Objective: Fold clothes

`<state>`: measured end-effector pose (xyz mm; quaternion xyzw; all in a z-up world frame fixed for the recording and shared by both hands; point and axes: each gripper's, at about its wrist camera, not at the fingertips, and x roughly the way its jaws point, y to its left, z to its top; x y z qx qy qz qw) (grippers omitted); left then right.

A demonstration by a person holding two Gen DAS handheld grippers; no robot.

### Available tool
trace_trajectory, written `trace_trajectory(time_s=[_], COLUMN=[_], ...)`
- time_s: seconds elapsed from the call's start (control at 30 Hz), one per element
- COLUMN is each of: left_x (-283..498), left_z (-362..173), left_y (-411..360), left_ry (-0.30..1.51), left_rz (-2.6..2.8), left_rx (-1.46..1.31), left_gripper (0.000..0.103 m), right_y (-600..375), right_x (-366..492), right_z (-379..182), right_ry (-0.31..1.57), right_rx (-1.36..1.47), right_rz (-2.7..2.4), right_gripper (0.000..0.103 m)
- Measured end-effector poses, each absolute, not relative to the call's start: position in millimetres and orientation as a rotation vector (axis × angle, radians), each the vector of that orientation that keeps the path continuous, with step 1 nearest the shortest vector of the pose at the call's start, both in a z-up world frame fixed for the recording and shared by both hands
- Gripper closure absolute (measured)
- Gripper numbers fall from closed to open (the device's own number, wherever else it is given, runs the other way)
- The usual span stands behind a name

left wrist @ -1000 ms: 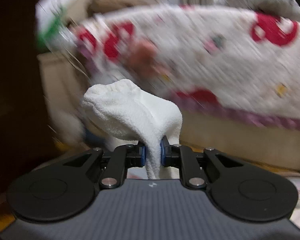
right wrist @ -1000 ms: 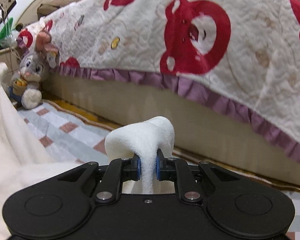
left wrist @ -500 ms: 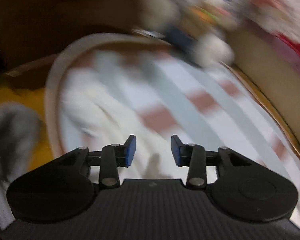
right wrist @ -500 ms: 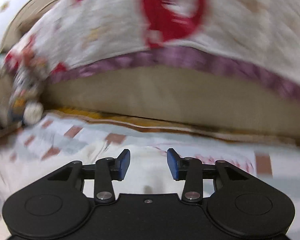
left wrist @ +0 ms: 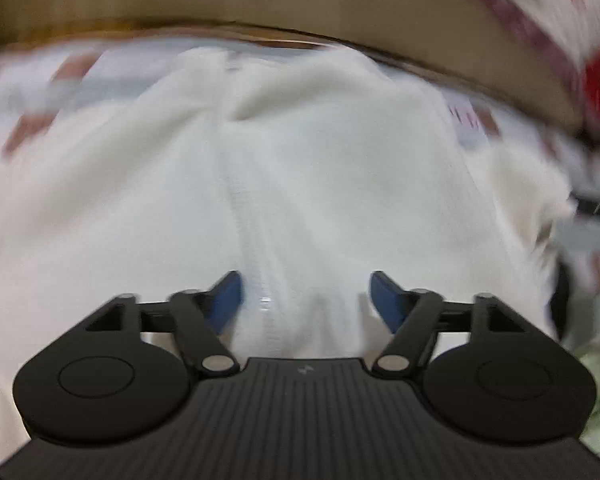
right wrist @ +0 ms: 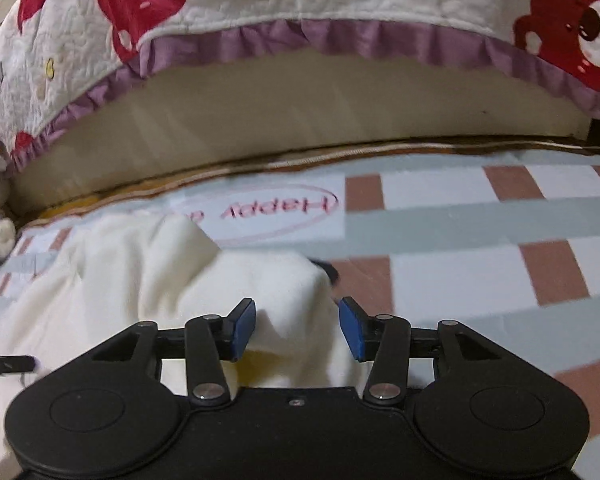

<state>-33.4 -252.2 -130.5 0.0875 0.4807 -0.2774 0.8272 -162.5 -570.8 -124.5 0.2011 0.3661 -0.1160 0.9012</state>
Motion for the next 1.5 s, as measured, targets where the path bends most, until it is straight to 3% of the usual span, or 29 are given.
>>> trace_trajectory(time_s=[0.1,0.37,0.57,0.6,0.67,0.83,1.0,1.2,1.23,1.33,1.37,1.5], left_x=[-45.6,-59.5,-83.5,-87.1,-93.6,-113.7,-131.6,-138.9,-139.1,-139.1,-139.9,-145.5], left_z=[-128.7,-114.6,-112.8,-116.1,-123.4,-111.8,-78.5,-73.8,-79.3,-98.8,-105.9,-124.5], left_y=[-280.7,-246.6,-257.2,-259.7,-264.9,-285.1,-312.3,-351.8,-359.8,-384.2,-390.9,-407.3], left_ry=[0.953,0.86,0.831,0.823,0.807,0.754,0.682,0.647,0.66,0.712,0.729,0.754], left_rz=[-0.581,-0.716,-0.819,-0.817,-0.81,-0.847,-0.905,-0.969,-0.977,-0.985,-0.979,-0.984], left_rx=[0.319,0.083,0.088,0.099,0.12,0.214,0.358,0.402,0.398,0.394,0.404,0.442], left_gripper=[0.029,0.029,0.029,0.029,0.029,0.029,0.029,0.029,0.029,0.029,0.029,0.029], right_y=[-572.5,-577.3,-583.1,-582.2,-580.3,-579.2,-594.6,-659.7,-670.7,-708.6,-722.4,-756.3], right_x=[-175.7,-198.0,-193.7,-188.9,-181.3,-176.8,-183.3,-178.3,-177.3,-167.4,-164.9,-179.5], right_z=[-132.6,-162.4,-196.4,-197.5,-189.5,-141.3,-79.0,-47.7,-42.8,-55.5,-66.6,-99.8], right_ry=[0.769,0.836,0.787,0.775,0.743,0.629,0.508,0.594,0.609,0.687,0.719,0.728], right_rx=[0.43,0.518,0.781,0.782,0.729,0.47,0.165,-0.067,-0.105,-0.11,-0.068,0.145], right_rz=[-0.207,-0.169,-0.245,-0.248,-0.252,-0.303,-0.393,-0.492,-0.508,-0.563,-0.569,-0.615], right_gripper=[0.046,0.045,0.041,0.044,0.092,0.094,0.095,0.096,0.091,0.058,0.063,0.061])
